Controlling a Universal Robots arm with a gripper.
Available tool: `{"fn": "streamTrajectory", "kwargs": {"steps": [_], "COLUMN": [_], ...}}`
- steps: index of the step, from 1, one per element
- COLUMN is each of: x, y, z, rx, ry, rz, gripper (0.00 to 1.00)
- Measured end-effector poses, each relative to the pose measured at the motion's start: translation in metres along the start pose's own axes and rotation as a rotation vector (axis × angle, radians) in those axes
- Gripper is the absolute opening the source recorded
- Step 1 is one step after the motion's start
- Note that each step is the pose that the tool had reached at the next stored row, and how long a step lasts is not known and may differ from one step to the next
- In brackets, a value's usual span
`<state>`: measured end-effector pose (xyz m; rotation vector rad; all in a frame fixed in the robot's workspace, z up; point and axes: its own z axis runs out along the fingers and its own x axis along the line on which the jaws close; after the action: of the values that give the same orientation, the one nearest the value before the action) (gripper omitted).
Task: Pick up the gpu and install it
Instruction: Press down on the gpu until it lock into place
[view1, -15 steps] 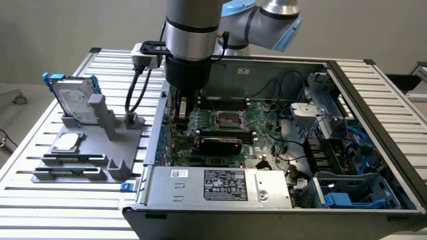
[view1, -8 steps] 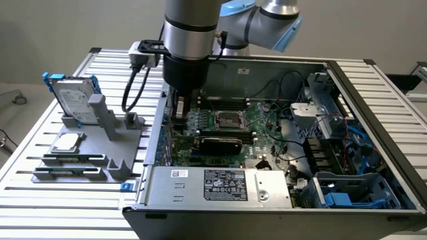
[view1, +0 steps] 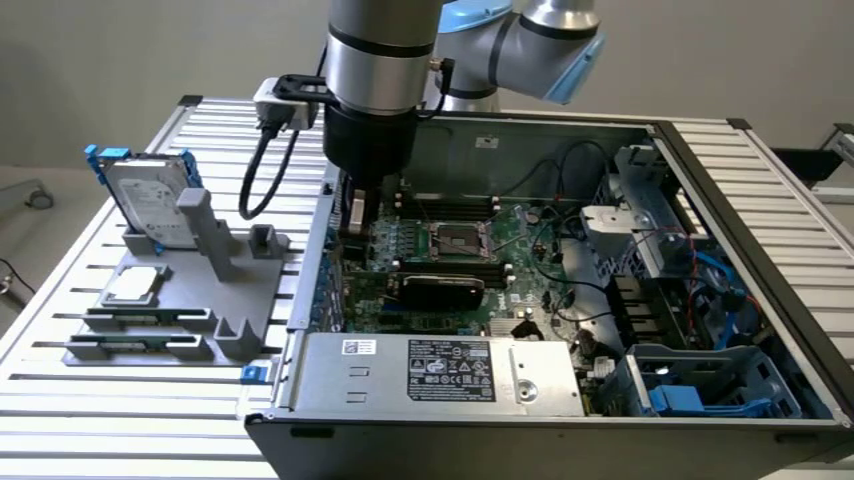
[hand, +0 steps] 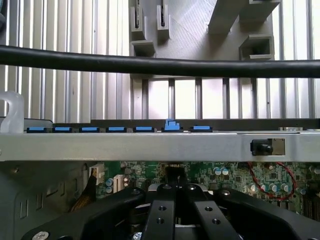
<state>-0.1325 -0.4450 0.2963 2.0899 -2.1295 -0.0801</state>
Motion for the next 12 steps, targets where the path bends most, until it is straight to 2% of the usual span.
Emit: {"fn": "streamTrajectory", "kwargs": {"steps": [4, 12], "x": [-0.0002, -0.0021], "y": [0.0005, 0.0020], "z": [-0.0001, 0.0000], "rx": [-0.0013, -0.0042], "ry": [0.0047, 0.0046], "rz": [0.001, 0.003], "gripper": [0.11, 0.11]}}
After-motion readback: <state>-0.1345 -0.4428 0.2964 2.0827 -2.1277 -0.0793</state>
